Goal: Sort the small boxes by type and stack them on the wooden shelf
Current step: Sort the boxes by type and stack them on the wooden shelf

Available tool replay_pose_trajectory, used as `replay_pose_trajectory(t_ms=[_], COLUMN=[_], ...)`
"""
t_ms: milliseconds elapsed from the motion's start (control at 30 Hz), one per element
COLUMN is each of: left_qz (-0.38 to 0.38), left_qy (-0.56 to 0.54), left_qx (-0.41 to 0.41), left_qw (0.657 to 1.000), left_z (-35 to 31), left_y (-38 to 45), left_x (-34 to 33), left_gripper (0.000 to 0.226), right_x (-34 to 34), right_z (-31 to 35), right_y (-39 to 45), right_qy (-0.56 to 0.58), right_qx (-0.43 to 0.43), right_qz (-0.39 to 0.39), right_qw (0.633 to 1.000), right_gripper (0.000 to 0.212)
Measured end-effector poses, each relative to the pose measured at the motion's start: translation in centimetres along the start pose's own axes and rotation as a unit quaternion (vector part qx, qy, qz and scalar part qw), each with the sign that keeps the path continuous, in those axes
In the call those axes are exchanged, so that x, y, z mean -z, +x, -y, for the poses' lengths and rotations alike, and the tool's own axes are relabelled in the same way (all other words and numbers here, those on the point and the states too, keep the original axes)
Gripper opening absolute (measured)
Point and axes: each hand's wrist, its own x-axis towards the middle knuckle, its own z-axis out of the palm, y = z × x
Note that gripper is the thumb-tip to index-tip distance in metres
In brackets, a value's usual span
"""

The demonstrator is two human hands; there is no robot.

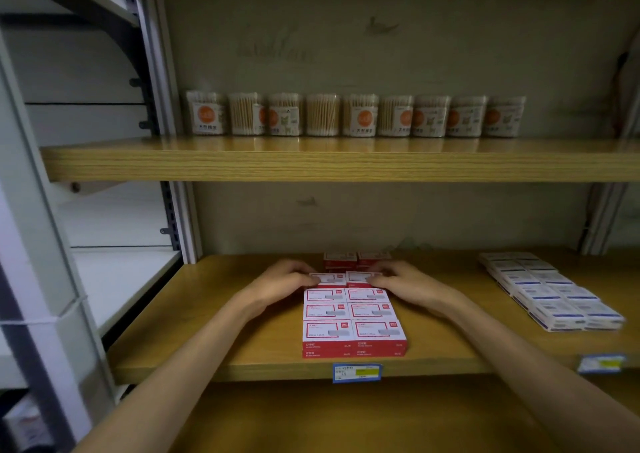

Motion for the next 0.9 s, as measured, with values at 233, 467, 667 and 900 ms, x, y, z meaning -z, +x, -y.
replay_pose_trajectory(t_ms=[233,467,667,900], left_qz=[0.028,0.18,0.28,0.279], left_qy=[-0.01,0.072,0.148,0.123], left_qx=[-0.005,-0.015,-0.056,-0.052], left_qw=[1.0,0.981,0.947,0.951], left_z=[0.2,-0.1,-1.0,-1.4], left_y=[-0.6,-1.3,-1.8,-1.9], left_x=[-0.1,0.9,1.7,1.6], left_gripper=[0.021,0.108,0.133,0.123], right_x=[0.0,0.9,2.0,1.8], right_z=[0.5,0.4,1.5,2.0], right_y=[-0.8,-1.1,-1.1,-1.0], right_qy=[0.003,-0.03,-0.073,-0.094], right_qx=[-0.003,-0.001,0.026,0.028], right_qz=[0.061,0.164,0.262,0.255], right_qw=[0.998,0.986,0.962,0.962], right_gripper=[0.041,0.126,0.133,0.124])
